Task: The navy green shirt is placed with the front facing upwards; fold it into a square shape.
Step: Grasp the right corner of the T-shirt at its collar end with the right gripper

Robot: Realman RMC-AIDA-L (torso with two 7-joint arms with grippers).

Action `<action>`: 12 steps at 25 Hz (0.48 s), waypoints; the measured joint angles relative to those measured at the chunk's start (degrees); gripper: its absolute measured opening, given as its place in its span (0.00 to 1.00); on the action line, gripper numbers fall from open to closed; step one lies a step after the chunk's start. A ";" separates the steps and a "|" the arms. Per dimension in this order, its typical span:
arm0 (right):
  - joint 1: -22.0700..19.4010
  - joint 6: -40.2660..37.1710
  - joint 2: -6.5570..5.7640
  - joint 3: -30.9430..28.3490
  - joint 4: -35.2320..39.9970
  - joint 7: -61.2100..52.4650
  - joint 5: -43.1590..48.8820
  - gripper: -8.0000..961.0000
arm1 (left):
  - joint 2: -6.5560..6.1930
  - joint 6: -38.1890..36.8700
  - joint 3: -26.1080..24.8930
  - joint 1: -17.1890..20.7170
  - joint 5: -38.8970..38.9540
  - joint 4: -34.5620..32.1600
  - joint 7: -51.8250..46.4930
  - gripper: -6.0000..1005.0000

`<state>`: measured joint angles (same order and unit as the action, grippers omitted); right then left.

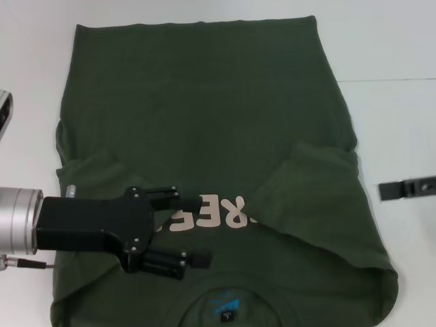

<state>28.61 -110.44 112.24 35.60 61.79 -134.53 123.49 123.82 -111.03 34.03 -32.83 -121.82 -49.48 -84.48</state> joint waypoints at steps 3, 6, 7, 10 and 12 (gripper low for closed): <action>0.48 0.77 -1.82 -0.40 -0.39 -4.99 2.80 0.79 | 0.02 0.08 -0.06 0.13 0.56 0.03 0.45 0.94; 1.86 0.91 -2.40 -0.24 -0.57 -7.86 8.25 0.79 | 0.02 0.23 -0.06 0.10 0.58 0.03 0.54 0.94; 2.52 0.85 -2.39 -0.21 -0.57 -8.43 10.74 0.79 | 0.02 0.24 -0.04 0.05 0.61 0.05 0.55 0.94; 4.75 0.32 -2.10 0.18 -0.45 -9.88 17.82 0.79 | 0.02 0.25 -0.02 -0.11 0.69 0.11 0.64 0.94; 6.66 0.32 -1.83 0.84 -0.44 -11.29 22.94 0.79 | 0.02 0.25 -0.02 -0.17 0.71 0.11 0.74 0.94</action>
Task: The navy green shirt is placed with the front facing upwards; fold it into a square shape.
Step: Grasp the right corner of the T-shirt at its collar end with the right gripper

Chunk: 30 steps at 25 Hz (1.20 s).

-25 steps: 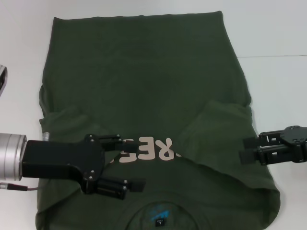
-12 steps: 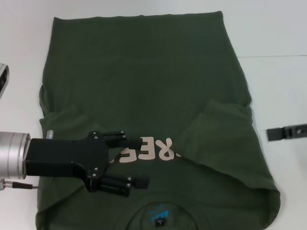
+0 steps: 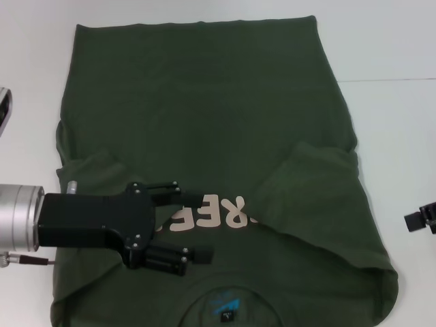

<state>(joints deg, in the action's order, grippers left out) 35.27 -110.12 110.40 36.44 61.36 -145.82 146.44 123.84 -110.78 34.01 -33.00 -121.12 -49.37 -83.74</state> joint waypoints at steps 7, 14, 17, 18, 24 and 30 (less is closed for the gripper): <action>2.63 0.20 0.75 3.68 -1.18 -2.31 6.36 0.78 | 0.04 -0.09 0.01 -0.20 0.68 0.33 0.26 0.94; 4.36 2.61 0.94 5.15 -5.95 -2.95 7.65 0.78 | 0.08 -0.05 0.01 0.00 1.52 0.62 1.39 0.94; 4.85 4.47 0.95 6.03 -8.81 -2.98 8.53 0.78 | 0.09 -0.04 0.01 0.02 1.52 0.68 1.43 0.94; 5.03 4.84 0.96 6.49 -9.55 -3.04 8.61 0.78 | 0.09 -0.02 0.01 0.03 1.52 0.69 1.44 0.94; 5.65 7.01 1.49 8.03 -10.78 -3.56 9.23 0.78 | 0.09 0.11 0.00 0.04 1.52 0.76 1.46 0.94; 6.91 8.28 2.00 8.32 -13.37 -3.68 9.28 0.78 | 0.09 0.40 0.00 0.04 1.52 1.37 2.01 0.94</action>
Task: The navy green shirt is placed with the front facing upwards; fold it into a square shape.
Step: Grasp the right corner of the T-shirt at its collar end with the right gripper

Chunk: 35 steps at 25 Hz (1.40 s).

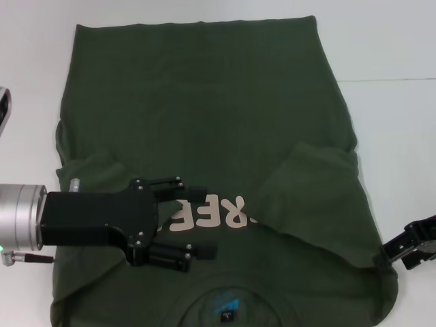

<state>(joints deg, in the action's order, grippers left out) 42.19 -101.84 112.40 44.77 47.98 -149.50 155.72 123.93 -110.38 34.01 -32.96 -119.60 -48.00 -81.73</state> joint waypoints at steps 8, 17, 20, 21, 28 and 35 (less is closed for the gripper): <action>0.67 1.18 0.61 1.99 -0.31 -0.93 0.06 0.78 | -0.06 0.58 0.00 0.18 -0.02 0.02 0.34 0.94; 0.67 1.33 1.32 3.64 -0.35 -2.13 0.13 0.72 | -0.18 1.30 -0.03 0.35 -0.02 0.64 1.18 0.94; 0.63 1.33 1.53 4.16 -0.35 -2.19 0.13 0.64 | -0.15 1.31 -0.20 0.31 -0.02 0.64 1.44 0.94; 0.64 1.33 1.58 4.34 -0.35 -2.23 0.15 0.61 | -0.14 1.32 -0.26 0.30 -0.02 0.64 1.49 0.94; 0.71 1.50 2.35 5.66 0.18 -2.71 2.02 0.38 | -0.09 1.79 -0.35 0.36 -0.02 0.71 2.00 0.94; 0.51 1.57 2.56 5.48 0.75 -2.39 2.53 0.09 | -0.15 1.95 -0.56 0.35 -0.02 1.22 2.13 0.94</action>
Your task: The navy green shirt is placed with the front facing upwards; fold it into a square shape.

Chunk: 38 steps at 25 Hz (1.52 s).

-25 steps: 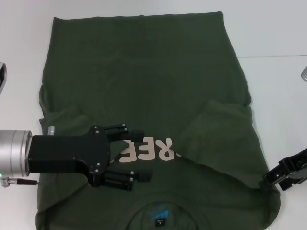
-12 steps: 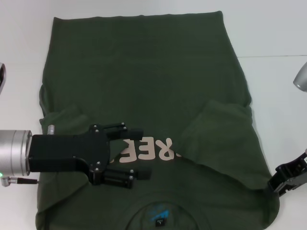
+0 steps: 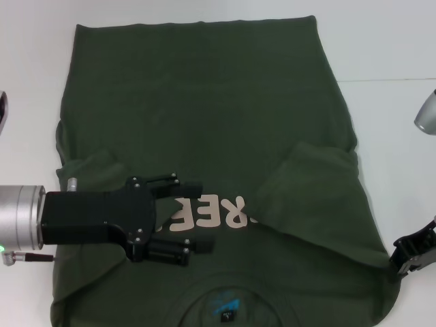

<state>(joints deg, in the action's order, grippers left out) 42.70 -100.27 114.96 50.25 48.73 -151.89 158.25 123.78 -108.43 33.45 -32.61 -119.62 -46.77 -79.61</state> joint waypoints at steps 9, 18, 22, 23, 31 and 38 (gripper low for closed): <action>-4.48 -1.85 0.45 -3.52 3.66 4.14 -2.37 0.05 | -0.09 0.74 -2.79 0.51 0.00 0.10 -3.05 0.94; -9.56 -3.59 2.02 -4.69 8.61 7.21 -5.87 0.05 | -1.35 1.18 -8.40 1.56 -0.14 -0.64 -17.27 0.93; -10.20 -3.17 2.48 -5.85 8.63 8.86 -5.97 0.05 | -2.74 1.05 -10.43 3.07 -1.12 -3.51 -33.28 0.93; -10.25 -3.14 2.56 -6.27 8.63 9.23 -5.97 0.05 | -2.97 1.03 -10.48 3.56 -1.95 -5.24 -37.37 0.93; -10.01 -3.01 2.74 -7.44 9.32 10.68 -6.93 0.05 | -5.61 -3.69 -11.70 4.09 -17.21 -16.46 -61.93 0.93; -9.68 -2.46 2.91 -7.42 9.36 11.78 -8.33 0.05 | -6.00 -7.61 -9.13 3.05 -28.51 -26.76 -69.36 0.92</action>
<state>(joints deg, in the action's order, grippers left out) 33.02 -102.74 117.87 42.83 58.10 -140.11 149.91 117.78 -116.04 24.33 -29.56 -148.13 -73.54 -148.97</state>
